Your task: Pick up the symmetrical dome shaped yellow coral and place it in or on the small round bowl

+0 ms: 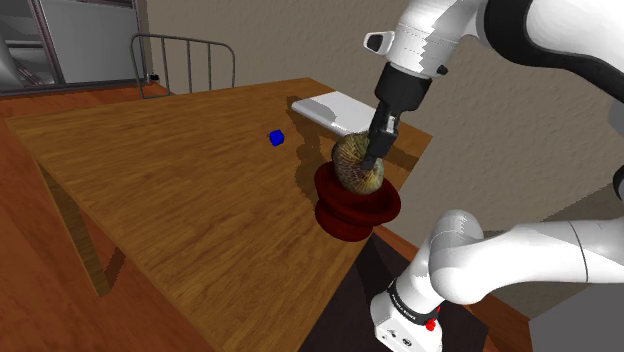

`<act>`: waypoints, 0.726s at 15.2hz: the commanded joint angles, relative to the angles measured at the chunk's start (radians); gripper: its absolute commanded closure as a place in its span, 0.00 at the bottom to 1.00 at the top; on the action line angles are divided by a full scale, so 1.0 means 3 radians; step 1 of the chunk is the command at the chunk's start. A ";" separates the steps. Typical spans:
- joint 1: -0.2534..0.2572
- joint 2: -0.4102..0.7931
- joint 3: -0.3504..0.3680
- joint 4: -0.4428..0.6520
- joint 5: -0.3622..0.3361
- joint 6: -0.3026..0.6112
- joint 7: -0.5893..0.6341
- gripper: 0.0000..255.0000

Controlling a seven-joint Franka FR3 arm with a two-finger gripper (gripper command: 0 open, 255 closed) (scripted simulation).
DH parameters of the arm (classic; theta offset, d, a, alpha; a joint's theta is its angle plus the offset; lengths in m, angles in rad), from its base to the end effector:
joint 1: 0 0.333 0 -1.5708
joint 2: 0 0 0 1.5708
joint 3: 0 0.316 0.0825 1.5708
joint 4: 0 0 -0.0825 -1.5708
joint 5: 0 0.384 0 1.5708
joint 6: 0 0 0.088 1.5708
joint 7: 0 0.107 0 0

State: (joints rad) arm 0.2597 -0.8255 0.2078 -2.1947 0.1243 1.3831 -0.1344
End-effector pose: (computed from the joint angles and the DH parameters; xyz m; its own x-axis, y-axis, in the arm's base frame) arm 0.2292 0.1671 0.6518 0.8475 0.5309 -0.0031 0.5307 -0.8470 0.0300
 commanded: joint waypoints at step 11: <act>0.0001 -0.0010 0.0000 -0.0029 0.0001 0.0021 -0.0003 0.00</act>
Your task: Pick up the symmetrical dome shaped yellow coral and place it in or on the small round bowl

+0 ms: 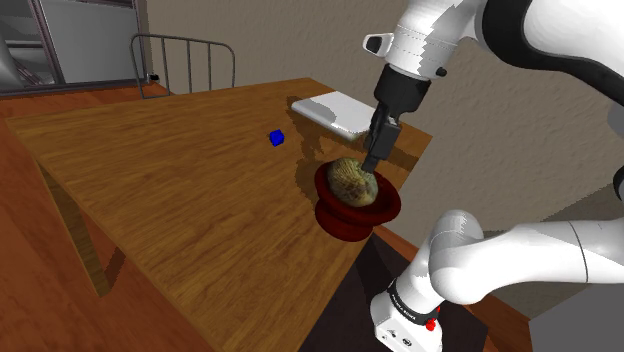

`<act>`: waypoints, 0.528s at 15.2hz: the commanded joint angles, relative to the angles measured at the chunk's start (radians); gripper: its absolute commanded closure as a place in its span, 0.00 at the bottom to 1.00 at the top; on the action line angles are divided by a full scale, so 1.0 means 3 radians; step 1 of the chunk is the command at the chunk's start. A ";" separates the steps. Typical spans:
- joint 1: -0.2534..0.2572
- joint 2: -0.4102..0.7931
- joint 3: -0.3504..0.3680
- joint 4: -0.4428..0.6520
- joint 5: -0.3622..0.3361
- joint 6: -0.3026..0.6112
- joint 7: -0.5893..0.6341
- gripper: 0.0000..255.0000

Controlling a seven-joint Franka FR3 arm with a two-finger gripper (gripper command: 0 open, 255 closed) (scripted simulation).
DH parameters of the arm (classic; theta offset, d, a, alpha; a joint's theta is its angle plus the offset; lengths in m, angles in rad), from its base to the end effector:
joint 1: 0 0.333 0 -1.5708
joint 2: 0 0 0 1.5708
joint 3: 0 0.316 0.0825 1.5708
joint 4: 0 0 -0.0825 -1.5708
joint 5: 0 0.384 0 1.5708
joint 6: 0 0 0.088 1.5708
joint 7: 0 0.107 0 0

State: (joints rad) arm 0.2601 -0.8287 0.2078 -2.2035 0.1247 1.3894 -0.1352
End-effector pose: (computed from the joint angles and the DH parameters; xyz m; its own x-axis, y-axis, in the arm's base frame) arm 0.2293 0.1668 0.6493 0.8474 0.5310 -0.0024 0.5308 -0.8470 0.0300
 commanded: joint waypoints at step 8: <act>-0.0029 0.0221 -0.0017 0.0585 -0.0035 -0.0365 0.0026 0.00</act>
State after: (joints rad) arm 0.2523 -0.7656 0.2057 -2.0371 0.1167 1.2869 -0.1250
